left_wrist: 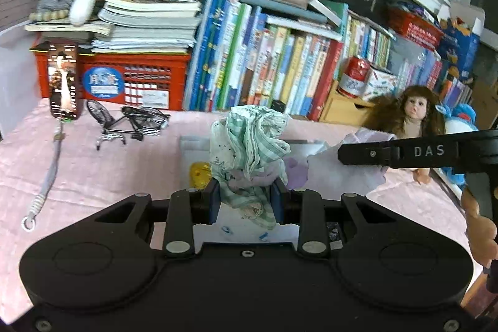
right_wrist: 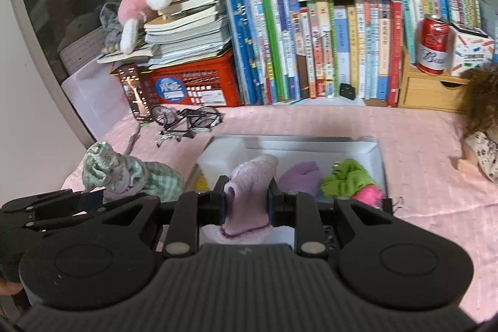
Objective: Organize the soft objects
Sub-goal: 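Lift and carry the striped cloth with the left tool while the right tool carries the sock to the tray, then lower the striped cloth into the tray with the left tool while the right tool lowers the sock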
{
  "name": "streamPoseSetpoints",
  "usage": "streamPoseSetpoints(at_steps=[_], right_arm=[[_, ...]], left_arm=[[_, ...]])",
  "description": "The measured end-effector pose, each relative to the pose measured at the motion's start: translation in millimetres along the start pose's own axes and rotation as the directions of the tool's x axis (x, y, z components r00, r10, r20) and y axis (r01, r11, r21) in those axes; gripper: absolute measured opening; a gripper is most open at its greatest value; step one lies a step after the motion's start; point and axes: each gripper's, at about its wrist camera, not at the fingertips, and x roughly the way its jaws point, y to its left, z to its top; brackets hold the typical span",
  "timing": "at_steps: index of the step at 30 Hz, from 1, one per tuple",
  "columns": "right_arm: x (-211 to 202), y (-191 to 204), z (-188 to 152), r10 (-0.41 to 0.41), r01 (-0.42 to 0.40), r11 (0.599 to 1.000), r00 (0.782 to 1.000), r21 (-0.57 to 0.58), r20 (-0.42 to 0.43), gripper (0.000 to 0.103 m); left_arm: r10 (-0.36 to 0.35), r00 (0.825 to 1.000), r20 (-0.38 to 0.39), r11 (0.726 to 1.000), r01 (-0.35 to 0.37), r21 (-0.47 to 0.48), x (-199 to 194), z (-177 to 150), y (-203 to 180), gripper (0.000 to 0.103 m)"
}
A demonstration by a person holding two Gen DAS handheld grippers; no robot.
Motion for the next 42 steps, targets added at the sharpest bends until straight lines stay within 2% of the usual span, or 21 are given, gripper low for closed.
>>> streamPoseSetpoints(at_steps=[7,19,25,29,34,42], right_arm=[[-2.4,-14.7,-4.8,-0.025,0.025,1.000,1.000,0.010,0.005,0.029],[15.2,-36.7,-12.8,-0.052,0.054,0.997,0.998,0.057,-0.038,0.029],[25.8,-51.1,-16.3,-0.086,0.089,0.992,0.995,0.089,-0.047,0.029],[31.9,-59.6,-19.9,-0.118,0.122,0.988,0.992,0.096,-0.044,0.029],[39.2,-71.1,-17.3,-0.148,0.152,0.981,0.988,0.117,-0.046,0.029],[54.9,-87.1,-12.3,-0.183,0.188,0.971,0.982,0.146,-0.046,0.029]], left_arm=[[-0.044,0.989,-0.138,0.999,0.045,0.007,27.9,3.3,-13.1,0.030],[-0.018,0.956,-0.293,0.997,0.038,0.061,71.7,5.4,-34.6,0.030],[0.007,0.944,-0.331,0.995,0.026,0.096,90.7,4.1,-45.5,0.030],[0.015,0.928,-0.372,0.995,0.025,0.101,106.8,3.6,-48.0,0.030],[0.059,0.912,-0.405,0.991,-0.004,0.134,129.0,5.3,-50.3,0.030],[0.100,0.905,-0.414,0.990,-0.047,0.135,153.9,15.5,-49.8,0.030]])
